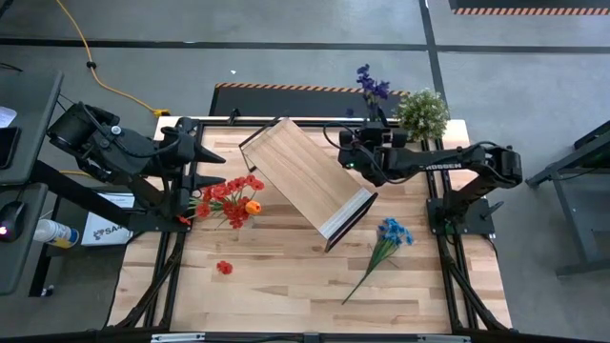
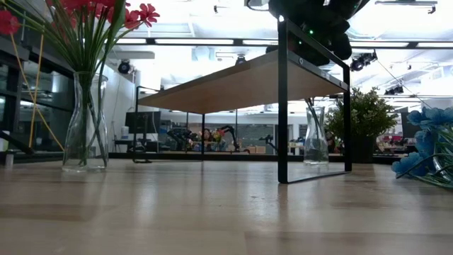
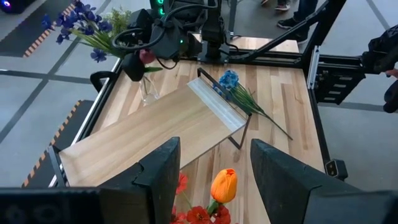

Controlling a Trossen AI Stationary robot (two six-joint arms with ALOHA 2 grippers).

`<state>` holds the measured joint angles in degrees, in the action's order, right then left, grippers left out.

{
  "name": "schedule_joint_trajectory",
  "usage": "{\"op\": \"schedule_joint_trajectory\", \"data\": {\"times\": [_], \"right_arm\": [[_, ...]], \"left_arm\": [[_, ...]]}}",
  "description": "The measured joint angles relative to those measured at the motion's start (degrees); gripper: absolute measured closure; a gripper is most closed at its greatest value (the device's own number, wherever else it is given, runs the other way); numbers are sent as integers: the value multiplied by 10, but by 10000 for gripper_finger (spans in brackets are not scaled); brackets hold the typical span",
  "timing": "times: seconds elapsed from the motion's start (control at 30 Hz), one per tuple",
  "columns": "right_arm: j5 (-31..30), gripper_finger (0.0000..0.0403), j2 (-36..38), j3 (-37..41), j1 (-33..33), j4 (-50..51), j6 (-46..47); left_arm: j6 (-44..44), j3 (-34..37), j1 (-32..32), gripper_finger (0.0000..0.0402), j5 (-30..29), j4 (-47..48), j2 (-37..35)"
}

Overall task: Pick and place flowers into a vace then onto a shelf
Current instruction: Put the blue flowers into the top transparent vase

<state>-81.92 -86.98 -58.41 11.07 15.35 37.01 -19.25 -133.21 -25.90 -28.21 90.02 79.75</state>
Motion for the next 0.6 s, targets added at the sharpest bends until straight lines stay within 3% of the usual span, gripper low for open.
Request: {"op": "schedule_joint_trajectory", "data": {"times": [0.33,0.6], "right_arm": [[11,191,1,0,-9,4,0],[-27,181,10,0,-23,3,-1]], "left_arm": [[1,0,0,172,0,0,0],[1,0,0,172,0,0,0]]}}
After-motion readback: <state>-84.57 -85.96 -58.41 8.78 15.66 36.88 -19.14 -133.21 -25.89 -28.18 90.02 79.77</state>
